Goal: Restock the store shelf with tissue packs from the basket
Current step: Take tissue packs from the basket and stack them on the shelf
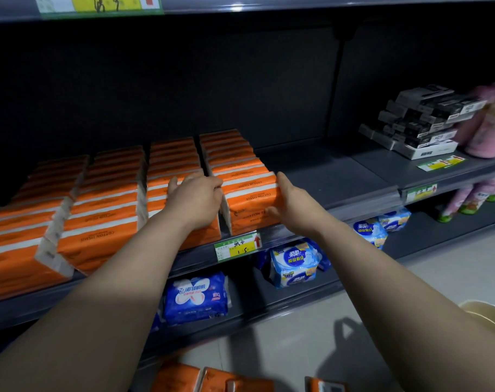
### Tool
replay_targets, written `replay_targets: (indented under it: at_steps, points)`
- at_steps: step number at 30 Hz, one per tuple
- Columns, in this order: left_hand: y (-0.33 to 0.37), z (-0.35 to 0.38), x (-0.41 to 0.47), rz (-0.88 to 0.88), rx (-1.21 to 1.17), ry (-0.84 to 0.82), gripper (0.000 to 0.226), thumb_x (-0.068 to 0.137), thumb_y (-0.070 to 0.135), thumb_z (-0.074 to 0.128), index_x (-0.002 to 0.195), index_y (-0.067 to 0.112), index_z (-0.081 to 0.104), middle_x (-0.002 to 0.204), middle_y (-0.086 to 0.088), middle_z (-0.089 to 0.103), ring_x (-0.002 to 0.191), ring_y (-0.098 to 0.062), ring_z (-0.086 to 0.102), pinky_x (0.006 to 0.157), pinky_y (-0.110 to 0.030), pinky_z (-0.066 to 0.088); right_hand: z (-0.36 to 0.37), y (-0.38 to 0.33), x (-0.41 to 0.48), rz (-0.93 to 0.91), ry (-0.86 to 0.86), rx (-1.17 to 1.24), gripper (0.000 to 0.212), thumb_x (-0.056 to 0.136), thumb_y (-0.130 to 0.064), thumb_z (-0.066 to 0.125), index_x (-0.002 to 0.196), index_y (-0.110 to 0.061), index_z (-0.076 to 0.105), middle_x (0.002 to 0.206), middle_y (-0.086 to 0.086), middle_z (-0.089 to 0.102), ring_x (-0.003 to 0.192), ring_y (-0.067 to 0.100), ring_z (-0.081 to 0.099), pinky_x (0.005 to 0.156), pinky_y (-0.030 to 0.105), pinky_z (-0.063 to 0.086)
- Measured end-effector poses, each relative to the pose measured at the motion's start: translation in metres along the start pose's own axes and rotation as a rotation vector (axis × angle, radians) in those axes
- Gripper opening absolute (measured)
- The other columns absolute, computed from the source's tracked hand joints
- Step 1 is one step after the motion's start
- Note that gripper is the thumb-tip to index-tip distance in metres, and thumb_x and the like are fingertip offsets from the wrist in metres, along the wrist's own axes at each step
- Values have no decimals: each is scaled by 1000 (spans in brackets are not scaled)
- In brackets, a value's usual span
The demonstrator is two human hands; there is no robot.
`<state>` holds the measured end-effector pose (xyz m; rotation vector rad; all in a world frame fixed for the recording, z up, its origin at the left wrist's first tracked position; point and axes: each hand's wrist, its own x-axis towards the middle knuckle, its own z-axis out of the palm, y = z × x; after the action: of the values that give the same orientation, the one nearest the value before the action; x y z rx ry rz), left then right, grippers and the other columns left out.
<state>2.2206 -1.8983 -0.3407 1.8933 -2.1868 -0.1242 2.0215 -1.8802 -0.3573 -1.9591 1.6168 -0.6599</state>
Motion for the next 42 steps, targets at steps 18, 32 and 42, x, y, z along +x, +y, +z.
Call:
replay_targets:
  at_steps: [18, 32, 42]
  points:
    - [131, 16, -58, 490, -34, 234, 35, 87, 32, 48, 111, 18, 68, 110, -8, 68, 106, -32, 59, 92, -39, 45, -86, 82, -133, -51, 163, -620, 66, 89, -33, 58, 146, -12, 33, 148, 10, 40, 133, 30, 41, 110, 36, 31]
    - [308, 186, -143, 677, -127, -374, 30, 85, 32, 52, 109, 18, 63, 111, -6, 63, 106, -27, 59, 87, -37, 49, -116, 258, -346, 657, -164, -577, 58, 93, -37, 53, 145, -22, 32, 138, 5, 50, 121, 22, 51, 94, 32, 46]
    - [360, 353, -154, 420, -55, -848, 29, 84, 28, 62, 106, 8, 62, 111, -12, 64, 103, -29, 61, 83, -31, 48, -89, 360, -365, 787, -221, -417, 58, 89, -41, 58, 141, -24, 40, 128, 4, 60, 114, 25, 57, 91, 36, 50]
